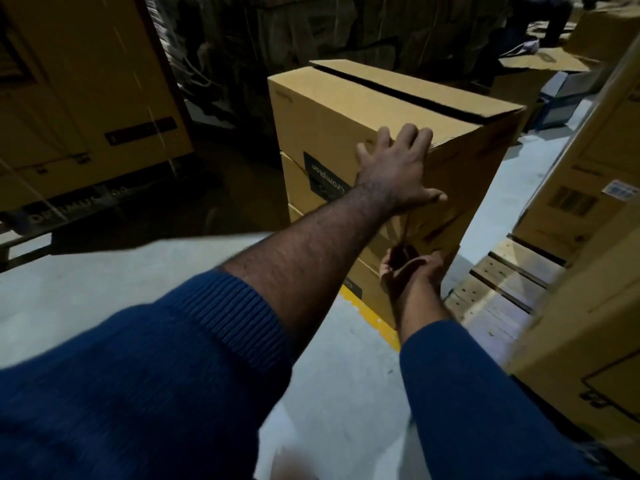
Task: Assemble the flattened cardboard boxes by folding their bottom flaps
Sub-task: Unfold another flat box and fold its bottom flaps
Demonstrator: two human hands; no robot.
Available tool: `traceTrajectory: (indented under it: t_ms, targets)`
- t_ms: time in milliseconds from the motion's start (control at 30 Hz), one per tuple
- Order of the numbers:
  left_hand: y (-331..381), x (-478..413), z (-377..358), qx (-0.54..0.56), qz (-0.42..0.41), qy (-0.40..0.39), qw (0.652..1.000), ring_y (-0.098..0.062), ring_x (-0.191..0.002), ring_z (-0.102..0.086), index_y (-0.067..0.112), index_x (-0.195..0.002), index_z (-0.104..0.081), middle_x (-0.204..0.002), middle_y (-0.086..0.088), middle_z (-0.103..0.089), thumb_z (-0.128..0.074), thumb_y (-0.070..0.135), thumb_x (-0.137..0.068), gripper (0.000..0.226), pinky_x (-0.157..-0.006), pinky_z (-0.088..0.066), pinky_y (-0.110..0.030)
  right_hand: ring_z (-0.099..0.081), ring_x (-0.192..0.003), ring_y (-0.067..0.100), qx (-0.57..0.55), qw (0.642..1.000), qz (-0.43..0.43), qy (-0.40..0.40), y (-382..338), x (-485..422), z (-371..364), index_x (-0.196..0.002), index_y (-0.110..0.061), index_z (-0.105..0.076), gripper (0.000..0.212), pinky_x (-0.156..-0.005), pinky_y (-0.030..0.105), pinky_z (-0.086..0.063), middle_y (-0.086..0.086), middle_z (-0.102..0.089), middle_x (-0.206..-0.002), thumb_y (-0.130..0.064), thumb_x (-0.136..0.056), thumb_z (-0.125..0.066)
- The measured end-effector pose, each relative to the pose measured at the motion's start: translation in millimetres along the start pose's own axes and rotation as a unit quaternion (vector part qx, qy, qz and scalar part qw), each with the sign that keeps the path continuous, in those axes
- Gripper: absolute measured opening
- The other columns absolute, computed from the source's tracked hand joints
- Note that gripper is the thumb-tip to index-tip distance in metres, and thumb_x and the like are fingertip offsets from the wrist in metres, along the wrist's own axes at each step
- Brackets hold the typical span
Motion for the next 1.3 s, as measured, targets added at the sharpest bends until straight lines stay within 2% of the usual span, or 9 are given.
traceTrajectory:
  t_ms: [133, 233, 300, 400, 533, 633, 733, 1000, 1300]
  targets:
    - [-30, 26, 35, -0.059, 0.032, 0.083, 0.994, -0.028, -0.138, -0.036, 0.023, -0.148, -0.038, -0.151, -0.001, -0.041, -0.053, 0.078, -0.084, 0.086, -0.108, -0.030, -0.063, -0.051, -0.066, 0.019, 0.073, 0.994, -0.077, -0.011, 60, 7, 3, -0.082, -0.018, -0.049, 0.054, -0.062, 0.027, -0.041, 0.004, -0.054, -0.075, -0.065, -0.101, -0.032]
    - [-61, 56, 51, -0.102, 0.067, 0.135, 0.983, -0.027, -0.127, -0.045, 0.020, -0.142, -0.044, -0.141, -0.003, -0.049, -0.045, 0.080, -0.086, 0.082, -0.101, -0.035, -0.055, -0.059, -0.108, 0.028, 0.074, 0.989, -0.125, -0.028, 95, 24, 19, -0.109, -0.006, -0.058, 0.060, -0.091, 0.040, -0.050, 0.015, -0.060, -0.114, -0.061, -0.102, -0.037]
    - [-73, 65, 52, -0.123, 0.069, 0.118, 0.983, -0.028, -0.126, -0.046, 0.020, -0.148, -0.036, -0.142, -0.005, -0.048, -0.048, 0.079, -0.086, 0.087, -0.101, -0.036, -0.054, -0.045, -0.140, 0.031, 0.046, 0.985, -0.160, -0.035, 105, 27, 26, -0.139, -0.001, -0.050, 0.071, -0.116, 0.043, -0.037, 0.016, -0.051, -0.145, -0.061, -0.101, -0.043]
    - [-74, 63, 43, -0.117, 0.041, 0.051, 0.991, -0.031, -0.127, -0.046, 0.027, -0.161, -0.010, -0.145, -0.010, -0.045, -0.063, 0.066, -0.086, 0.099, -0.103, -0.040, -0.055, -0.032, -0.150, 0.032, 0.007, 0.986, -0.168, -0.017, 107, 27, 32, -0.151, 0.001, -0.039, 0.081, -0.121, 0.046, -0.028, 0.020, -0.037, -0.160, -0.059, -0.099, -0.049]
    - [-61, 54, 36, -0.096, 0.027, 0.001, 0.995, -0.033, -0.126, -0.043, 0.046, -0.159, 0.007, -0.155, -0.016, -0.027, -0.076, 0.046, -0.083, 0.113, -0.097, -0.047, -0.058, -0.027, -0.152, 0.038, 0.008, 0.990, -0.139, -0.028, 91, 24, 24, -0.153, -0.009, -0.037, 0.078, -0.123, 0.054, -0.023, 0.020, -0.031, -0.163, -0.064, -0.098, -0.041]
    - [-54, 52, 28, -0.110, 0.027, -0.081, 0.990, -0.039, -0.140, -0.028, 0.054, -0.156, 0.002, -0.168, -0.008, 0.005, -0.074, 0.046, -0.085, 0.105, -0.102, -0.039, -0.064, -0.046, -0.137, 0.043, 0.012, 0.995, -0.085, -0.046, 73, 14, 18, -0.120, -0.016, -0.061, 0.055, -0.117, 0.061, -0.032, 0.021, -0.050, -0.148, -0.064, -0.098, -0.042]
    - [-48, 57, 14, -0.095, 0.020, -0.126, 0.987, -0.037, -0.149, -0.017, 0.050, -0.158, -0.007, -0.170, 0.001, 0.006, -0.071, 0.042, -0.089, 0.095, -0.110, -0.028, -0.070, -0.057, -0.121, 0.036, 0.027, 0.997, -0.069, -0.029, 67, 7, 19, -0.105, -0.016, -0.062, 0.052, -0.116, 0.055, -0.038, 0.018, -0.061, -0.134, -0.065, -0.097, -0.046]
    - [-85, 88, 32, -0.090, 0.044, -0.090, 0.991, -0.033, -0.155, -0.015, 0.048, -0.159, -0.007, -0.170, 0.007, -0.008, -0.069, 0.039, -0.092, 0.092, -0.118, -0.021, -0.065, -0.051, -0.132, 0.039, 0.000, 0.990, -0.142, -0.021, 119, 44, 7, -0.129, -0.014, -0.059, 0.065, -0.117, 0.060, -0.034, 0.018, -0.059, -0.139, -0.069, -0.097, -0.045]
    - [-170, 201, 126, -0.109, 0.127, -0.036, 0.985, -0.029, -0.153, -0.019, 0.052, -0.156, -0.018, -0.168, 0.011, -0.018, -0.076, 0.042, -0.086, 0.091, -0.120, -0.015, -0.059, -0.027, -0.150, 0.045, -0.054, 0.966, -0.253, 0.013, 259, 161, -4, -0.162, -0.018, -0.022, 0.077, -0.121, 0.061, -0.025, 0.022, -0.028, -0.162, -0.048, -0.100, -0.055]
Point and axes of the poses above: each hand's wrist, its own x-axis away from the middle knuckle, its own z-axis out of the back of the hand, y = z × x, the point moved 7 cm from there along -x, towards the middle knuckle
